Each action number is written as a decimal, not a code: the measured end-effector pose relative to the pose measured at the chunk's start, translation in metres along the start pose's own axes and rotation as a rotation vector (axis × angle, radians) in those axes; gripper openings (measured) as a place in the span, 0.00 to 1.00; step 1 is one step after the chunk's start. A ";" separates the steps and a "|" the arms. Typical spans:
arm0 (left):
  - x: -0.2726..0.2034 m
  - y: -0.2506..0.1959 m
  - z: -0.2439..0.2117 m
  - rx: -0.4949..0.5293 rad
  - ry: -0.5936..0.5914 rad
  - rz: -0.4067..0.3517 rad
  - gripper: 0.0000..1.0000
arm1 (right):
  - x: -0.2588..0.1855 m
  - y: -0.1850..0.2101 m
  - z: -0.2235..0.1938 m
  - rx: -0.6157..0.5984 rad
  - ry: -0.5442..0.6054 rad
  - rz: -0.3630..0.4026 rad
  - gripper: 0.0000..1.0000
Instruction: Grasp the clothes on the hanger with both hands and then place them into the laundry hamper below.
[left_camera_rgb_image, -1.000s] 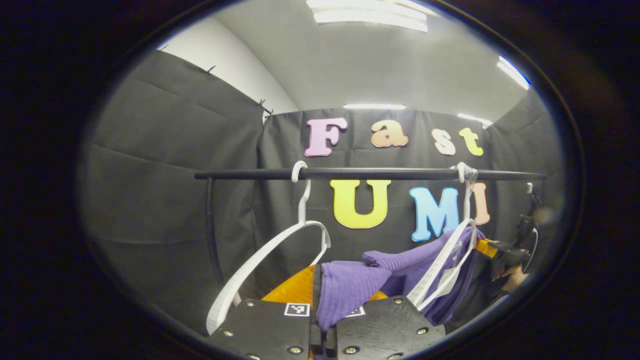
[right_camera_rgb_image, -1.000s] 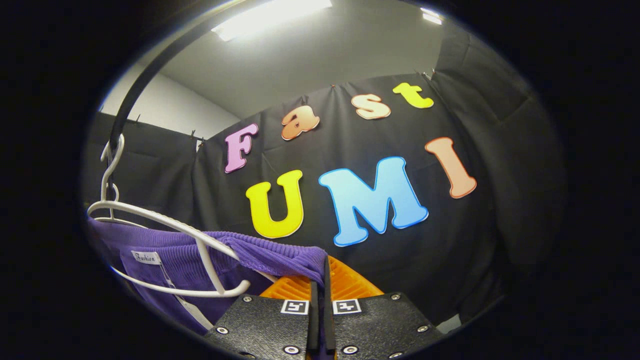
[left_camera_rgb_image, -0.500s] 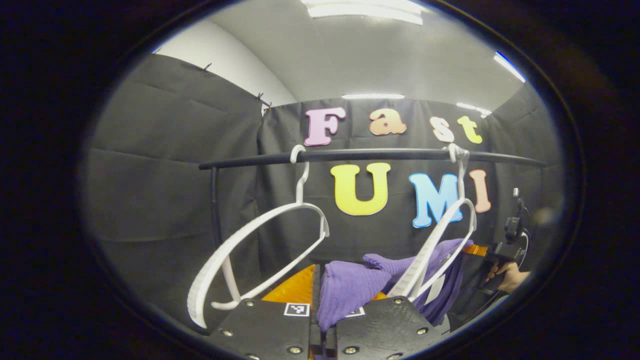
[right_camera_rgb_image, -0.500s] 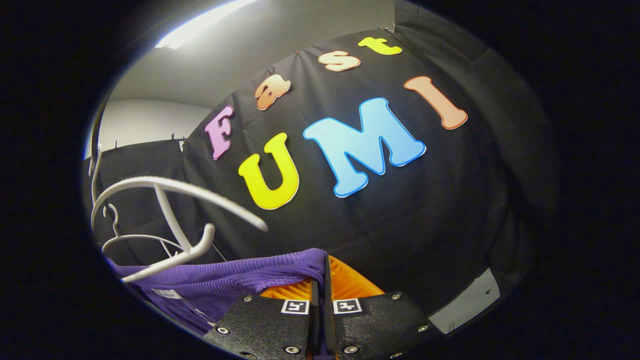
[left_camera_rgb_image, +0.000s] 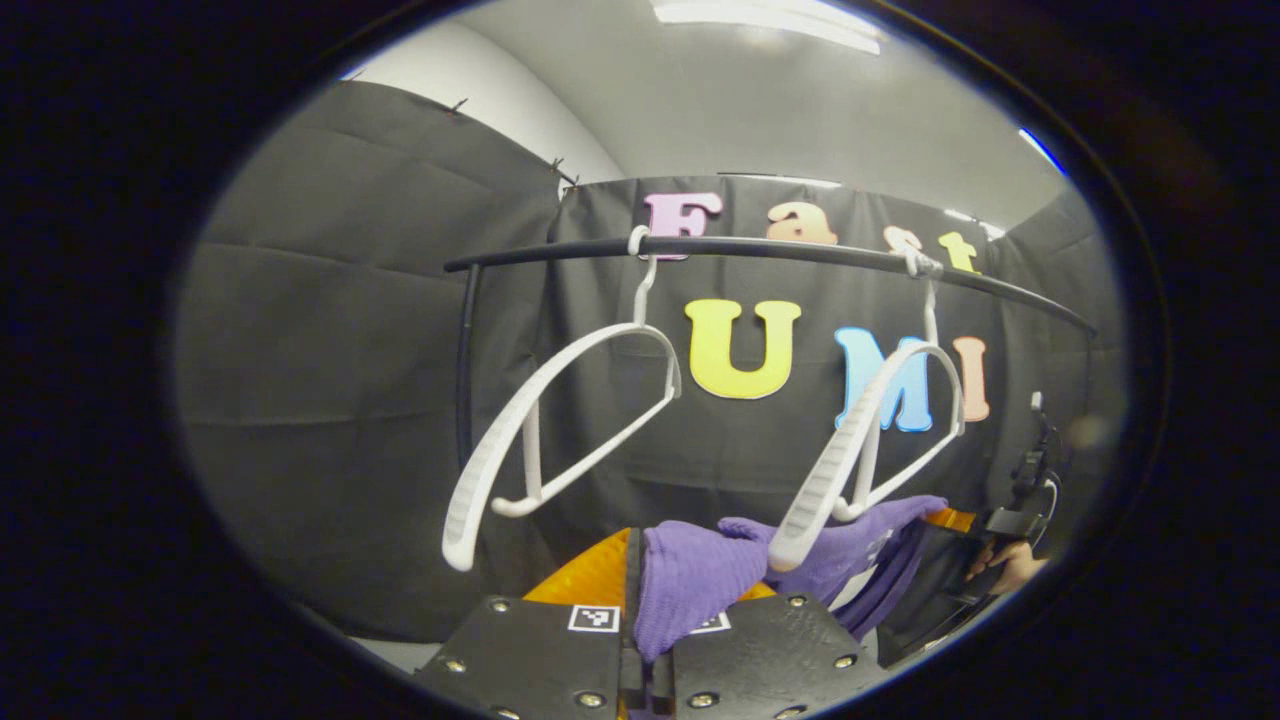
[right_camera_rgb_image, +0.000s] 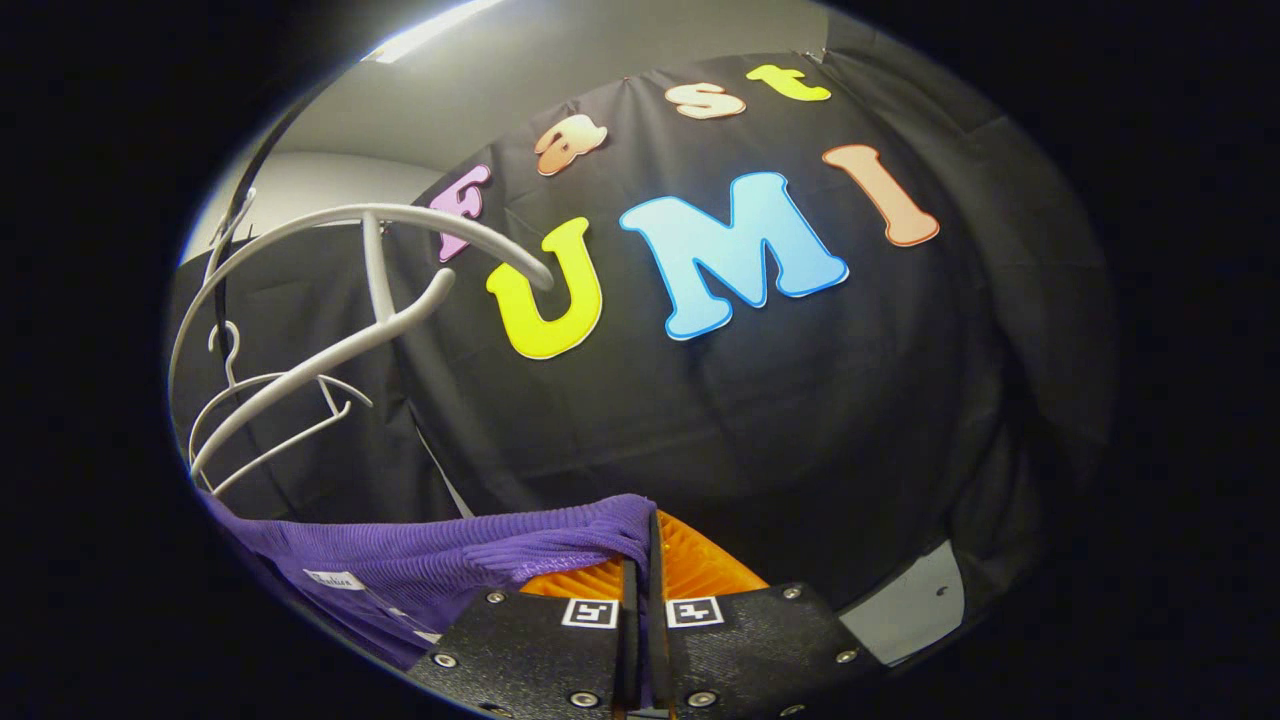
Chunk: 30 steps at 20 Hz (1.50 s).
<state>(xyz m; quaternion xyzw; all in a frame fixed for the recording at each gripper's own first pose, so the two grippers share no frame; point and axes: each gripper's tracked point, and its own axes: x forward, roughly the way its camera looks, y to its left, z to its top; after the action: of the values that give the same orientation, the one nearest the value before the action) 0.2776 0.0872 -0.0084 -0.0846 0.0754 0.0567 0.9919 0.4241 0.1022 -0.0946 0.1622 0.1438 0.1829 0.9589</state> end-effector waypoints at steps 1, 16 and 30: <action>-0.007 0.001 -0.005 -0.010 0.006 0.005 0.00 | -0.009 0.001 -0.002 -0.011 0.002 0.005 0.03; -0.107 -0.010 -0.017 -0.079 0.003 -0.076 0.00 | -0.142 0.056 0.007 -0.066 -0.050 0.050 0.03; -0.174 -0.072 -0.027 -0.064 -0.012 -0.309 0.00 | -0.260 0.137 -0.023 -0.130 -0.094 0.094 0.03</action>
<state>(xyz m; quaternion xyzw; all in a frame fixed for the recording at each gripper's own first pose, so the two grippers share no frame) 0.1119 -0.0054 0.0048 -0.1267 0.0538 -0.0935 0.9861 0.1433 0.1260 -0.0090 0.1148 0.0786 0.2286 0.9635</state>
